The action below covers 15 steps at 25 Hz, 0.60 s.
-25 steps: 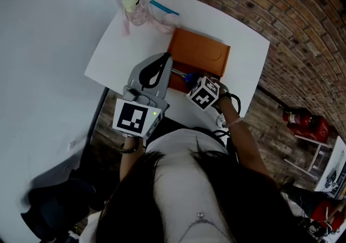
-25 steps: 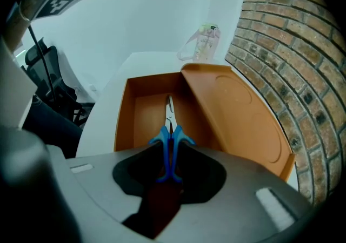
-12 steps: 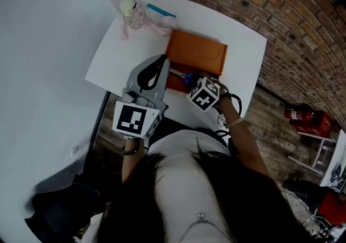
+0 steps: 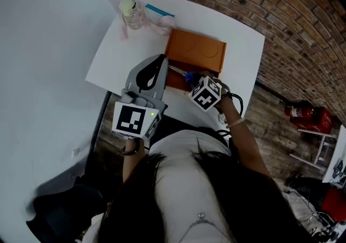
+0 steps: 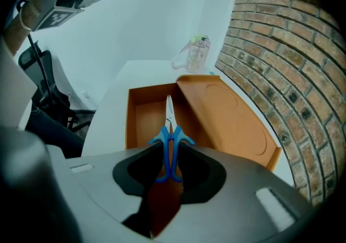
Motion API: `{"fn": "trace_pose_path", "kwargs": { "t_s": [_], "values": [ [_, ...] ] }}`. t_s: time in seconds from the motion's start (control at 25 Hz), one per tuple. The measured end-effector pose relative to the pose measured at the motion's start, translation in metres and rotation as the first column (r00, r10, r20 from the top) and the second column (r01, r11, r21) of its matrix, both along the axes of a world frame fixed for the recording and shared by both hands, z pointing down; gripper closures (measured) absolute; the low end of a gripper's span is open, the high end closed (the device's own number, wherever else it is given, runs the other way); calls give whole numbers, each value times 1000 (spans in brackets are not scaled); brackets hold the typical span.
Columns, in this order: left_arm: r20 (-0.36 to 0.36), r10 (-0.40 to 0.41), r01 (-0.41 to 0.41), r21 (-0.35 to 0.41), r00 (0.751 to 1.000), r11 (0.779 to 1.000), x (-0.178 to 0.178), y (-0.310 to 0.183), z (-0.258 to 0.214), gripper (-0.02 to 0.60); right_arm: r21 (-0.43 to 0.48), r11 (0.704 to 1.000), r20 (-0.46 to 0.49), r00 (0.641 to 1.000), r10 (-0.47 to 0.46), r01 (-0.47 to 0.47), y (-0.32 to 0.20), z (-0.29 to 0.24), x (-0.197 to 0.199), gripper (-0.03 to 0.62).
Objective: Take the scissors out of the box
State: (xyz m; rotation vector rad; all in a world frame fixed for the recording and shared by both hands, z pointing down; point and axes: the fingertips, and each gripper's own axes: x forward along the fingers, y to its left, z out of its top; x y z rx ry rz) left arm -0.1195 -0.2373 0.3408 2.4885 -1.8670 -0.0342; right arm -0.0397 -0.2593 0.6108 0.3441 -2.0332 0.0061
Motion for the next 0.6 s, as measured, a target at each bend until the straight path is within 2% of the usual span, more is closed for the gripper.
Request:
{"fn": "trace_pose_path", "kwargs": {
  "t_s": [0.6],
  "values": [
    [4, 25, -25, 7, 1000, 1000, -4, 14, -7, 581, 43, 996, 58, 995, 80, -83, 3, -20, -2, 496]
  ]
}}
